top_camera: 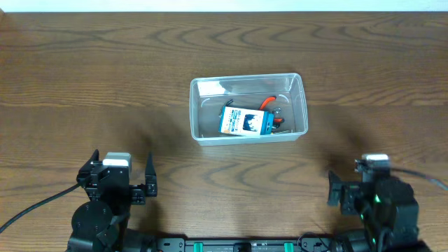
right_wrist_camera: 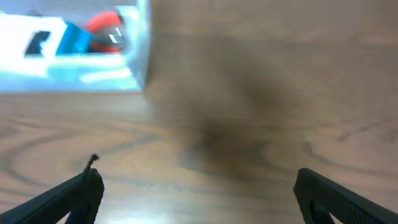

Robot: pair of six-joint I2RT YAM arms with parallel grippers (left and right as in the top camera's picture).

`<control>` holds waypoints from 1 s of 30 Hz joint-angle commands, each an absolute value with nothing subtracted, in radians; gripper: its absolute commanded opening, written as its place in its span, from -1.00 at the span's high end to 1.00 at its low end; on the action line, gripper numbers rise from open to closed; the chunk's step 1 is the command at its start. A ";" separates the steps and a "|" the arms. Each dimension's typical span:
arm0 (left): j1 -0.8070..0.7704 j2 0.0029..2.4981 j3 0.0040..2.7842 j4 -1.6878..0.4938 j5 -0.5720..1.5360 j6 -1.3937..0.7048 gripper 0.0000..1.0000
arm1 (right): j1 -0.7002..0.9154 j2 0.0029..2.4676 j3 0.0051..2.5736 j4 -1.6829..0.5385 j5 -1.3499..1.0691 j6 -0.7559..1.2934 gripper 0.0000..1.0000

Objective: Pack container

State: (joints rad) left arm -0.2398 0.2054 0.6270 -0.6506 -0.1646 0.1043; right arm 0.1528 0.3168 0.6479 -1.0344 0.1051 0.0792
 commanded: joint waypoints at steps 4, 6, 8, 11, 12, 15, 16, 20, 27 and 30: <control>-0.245 0.200 0.624 -0.651 -0.173 0.103 -0.96 | 0.123 0.076 0.553 -0.971 0.071 0.025 -0.99; -0.245 0.200 0.624 -0.651 -0.173 0.103 -0.96 | 0.120 0.036 0.497 -0.915 0.075 0.023 -0.99; -0.245 0.200 0.624 -0.651 -0.173 0.103 -0.96 | 0.120 0.021 0.434 -0.810 0.075 0.010 -0.99; -0.245 0.200 0.624 -0.651 -0.173 0.103 -0.96 | 0.121 0.018 0.309 -0.569 0.059 -0.001 -0.99; -0.245 0.200 0.624 -0.651 -0.173 0.103 -0.96 | 0.121 0.018 0.265 -0.488 0.044 -0.001 -0.99; -0.245 0.200 0.624 -0.651 -0.173 0.103 -0.96 | 0.121 0.017 0.150 -0.290 0.011 -0.001 -0.99; -0.245 0.200 0.624 -0.651 -0.173 0.103 -0.96 | 0.121 0.014 0.120 -0.241 0.002 -0.001 -0.99; -0.245 0.200 0.624 -0.651 -0.173 0.103 -0.96 | 0.125 0.005 0.028 -0.125 -0.021 -0.009 -0.99; -0.245 0.200 0.624 -0.651 -0.173 0.103 -0.96 | 0.122 0.005 0.029 -0.125 -0.035 -0.091 -0.98; -0.245 0.200 0.624 -0.651 -0.173 0.103 -0.96 | 0.120 0.005 0.029 -0.124 -0.035 -0.052 -0.98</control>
State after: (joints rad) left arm -0.2398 0.2054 0.6258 -0.6533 -0.1646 0.1043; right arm 0.1272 0.0147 0.0380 -0.1291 -0.0212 -0.0589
